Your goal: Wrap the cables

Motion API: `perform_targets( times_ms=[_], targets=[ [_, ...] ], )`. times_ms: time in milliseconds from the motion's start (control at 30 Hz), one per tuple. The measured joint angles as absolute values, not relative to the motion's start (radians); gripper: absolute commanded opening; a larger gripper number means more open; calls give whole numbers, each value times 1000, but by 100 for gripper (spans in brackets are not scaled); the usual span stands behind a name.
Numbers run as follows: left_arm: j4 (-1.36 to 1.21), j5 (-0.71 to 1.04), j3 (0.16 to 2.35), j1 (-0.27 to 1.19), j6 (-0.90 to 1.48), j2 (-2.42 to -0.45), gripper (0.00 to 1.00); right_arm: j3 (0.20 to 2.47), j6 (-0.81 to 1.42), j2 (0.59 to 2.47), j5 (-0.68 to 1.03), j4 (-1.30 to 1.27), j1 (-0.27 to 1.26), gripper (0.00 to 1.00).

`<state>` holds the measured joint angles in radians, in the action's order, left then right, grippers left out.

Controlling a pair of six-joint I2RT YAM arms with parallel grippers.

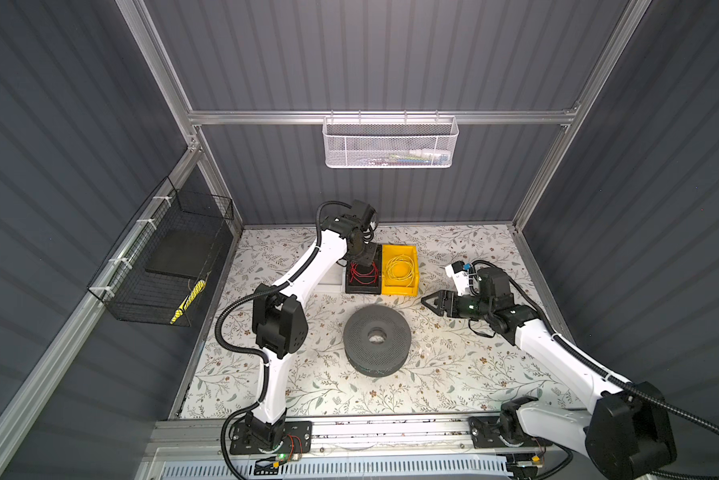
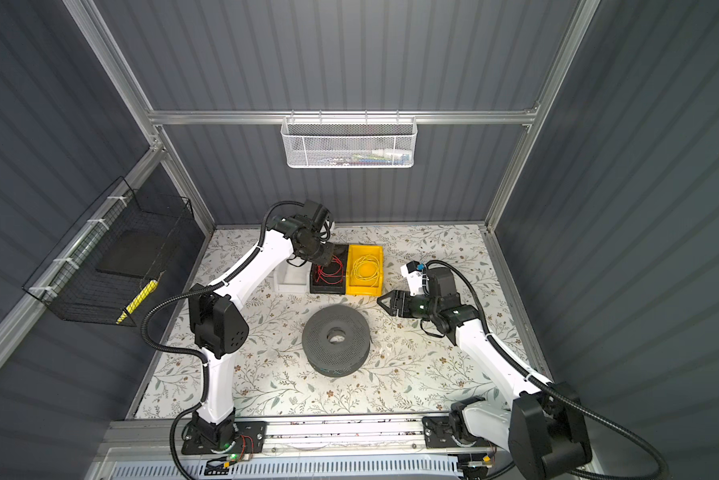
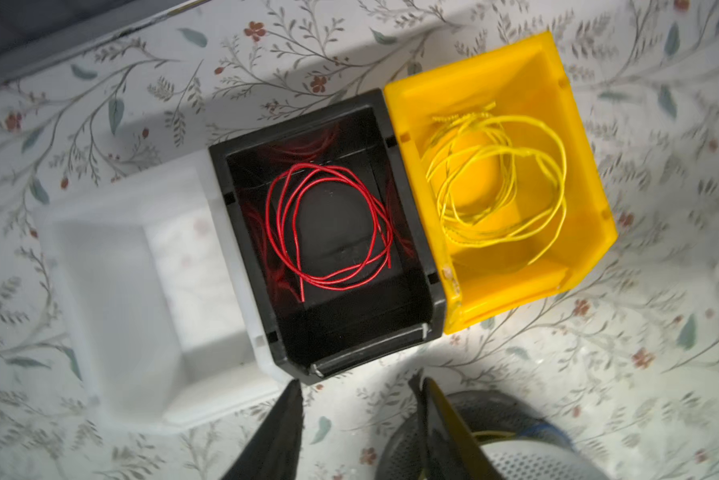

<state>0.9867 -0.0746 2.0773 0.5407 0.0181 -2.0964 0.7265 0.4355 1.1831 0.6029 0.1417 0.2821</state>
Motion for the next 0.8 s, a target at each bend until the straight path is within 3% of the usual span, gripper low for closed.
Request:
perform_targets(
  times_ms=[367,800],
  targets=[
    [883,-70,2009,545,-357,-2166,54,738,418,1196,599,195,282,70],
    [801,-65,2011,551,-511,-2281,53,738,418,1206,592,208,282,70]
  ],
)
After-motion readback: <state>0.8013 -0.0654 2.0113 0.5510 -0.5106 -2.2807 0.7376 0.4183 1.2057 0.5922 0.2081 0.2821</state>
